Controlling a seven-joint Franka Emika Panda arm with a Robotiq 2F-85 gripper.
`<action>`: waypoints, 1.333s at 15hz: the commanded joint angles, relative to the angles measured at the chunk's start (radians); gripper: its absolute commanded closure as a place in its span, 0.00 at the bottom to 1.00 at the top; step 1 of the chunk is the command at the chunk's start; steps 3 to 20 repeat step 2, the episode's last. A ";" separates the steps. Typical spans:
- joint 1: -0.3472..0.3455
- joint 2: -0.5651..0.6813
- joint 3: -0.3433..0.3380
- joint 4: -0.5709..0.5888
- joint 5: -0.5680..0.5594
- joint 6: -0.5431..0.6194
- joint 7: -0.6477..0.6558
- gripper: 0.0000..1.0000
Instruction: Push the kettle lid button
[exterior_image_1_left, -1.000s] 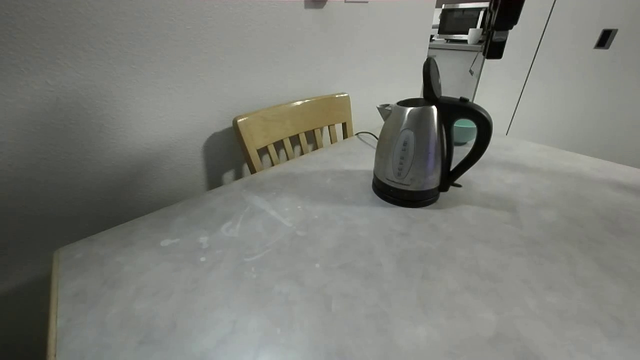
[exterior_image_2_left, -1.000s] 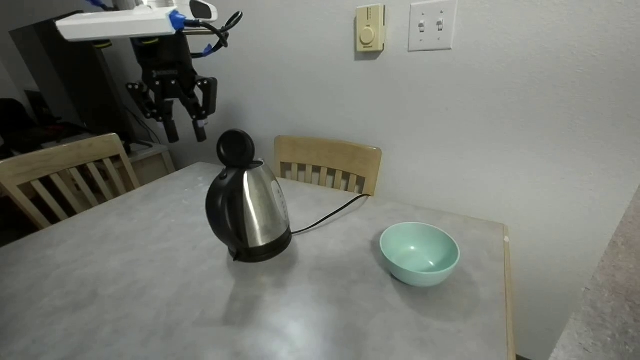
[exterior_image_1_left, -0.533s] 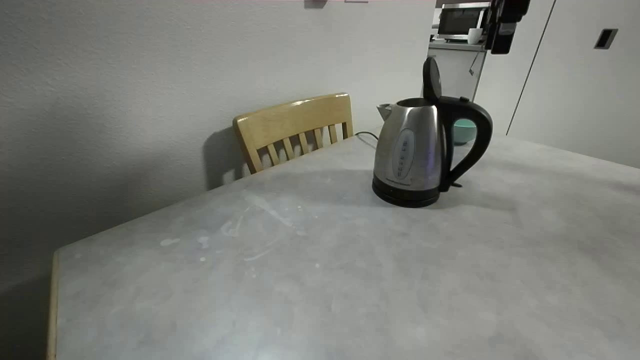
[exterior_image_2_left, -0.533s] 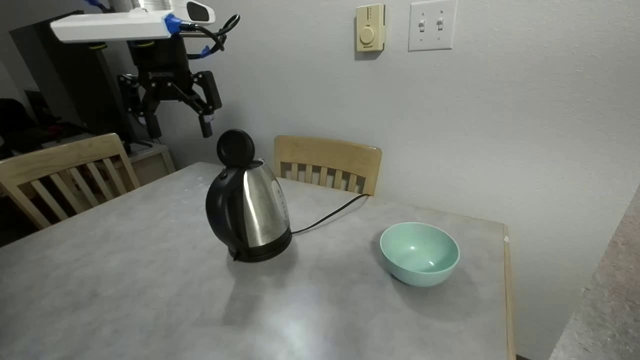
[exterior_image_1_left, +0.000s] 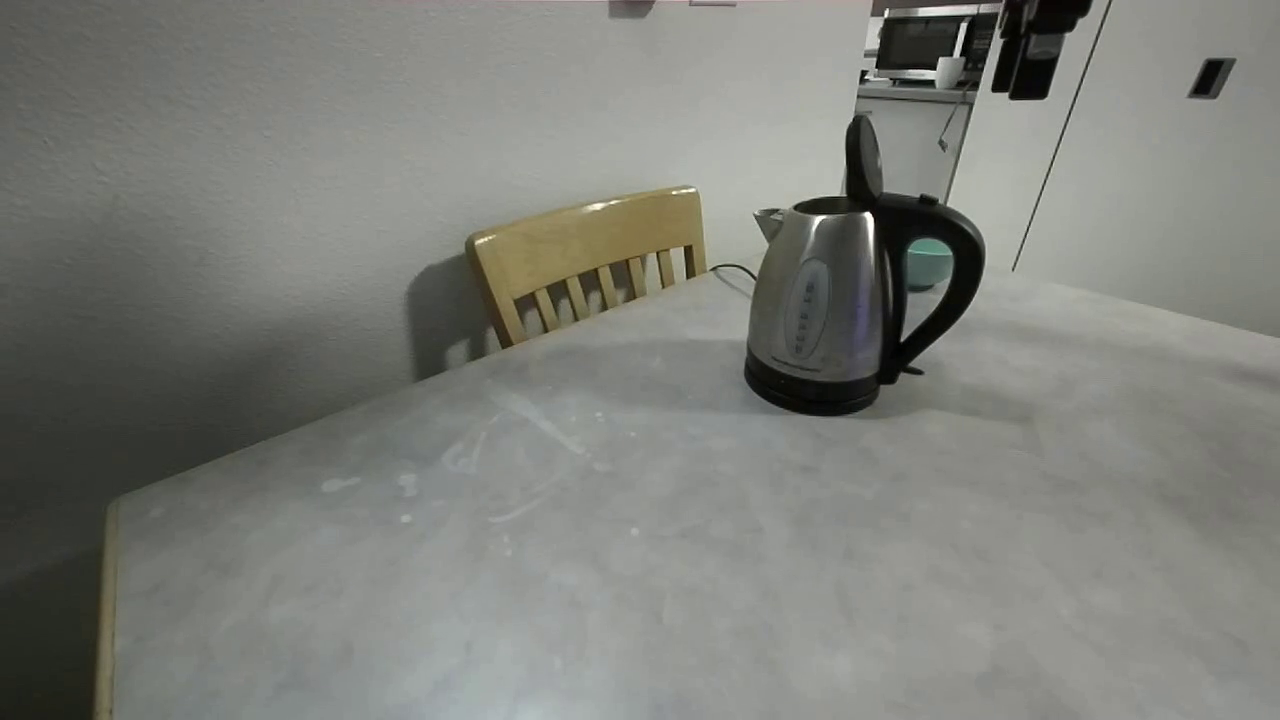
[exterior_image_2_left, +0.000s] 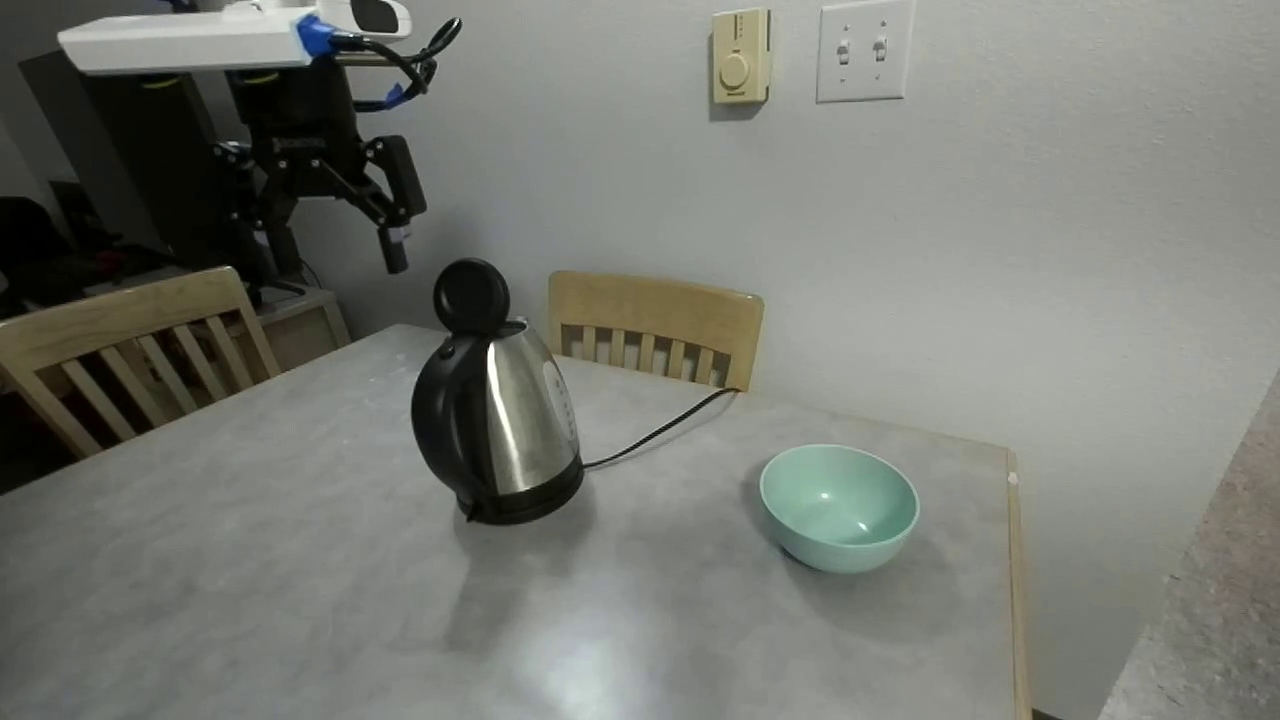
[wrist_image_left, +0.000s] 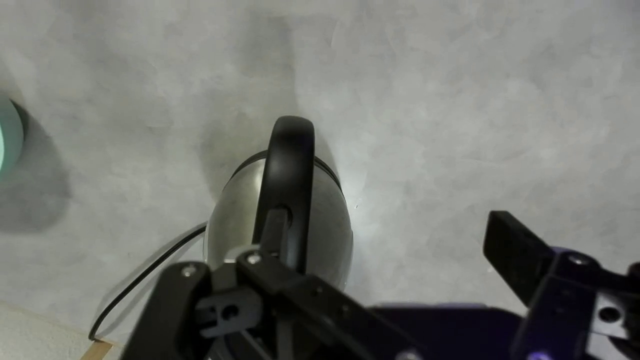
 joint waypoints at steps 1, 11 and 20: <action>0.011 0.001 -0.011 0.002 0.000 -0.002 0.001 0.00; 0.011 0.001 -0.011 0.002 -0.001 -0.002 0.001 0.00; 0.011 0.001 -0.011 0.002 -0.001 -0.002 0.001 0.00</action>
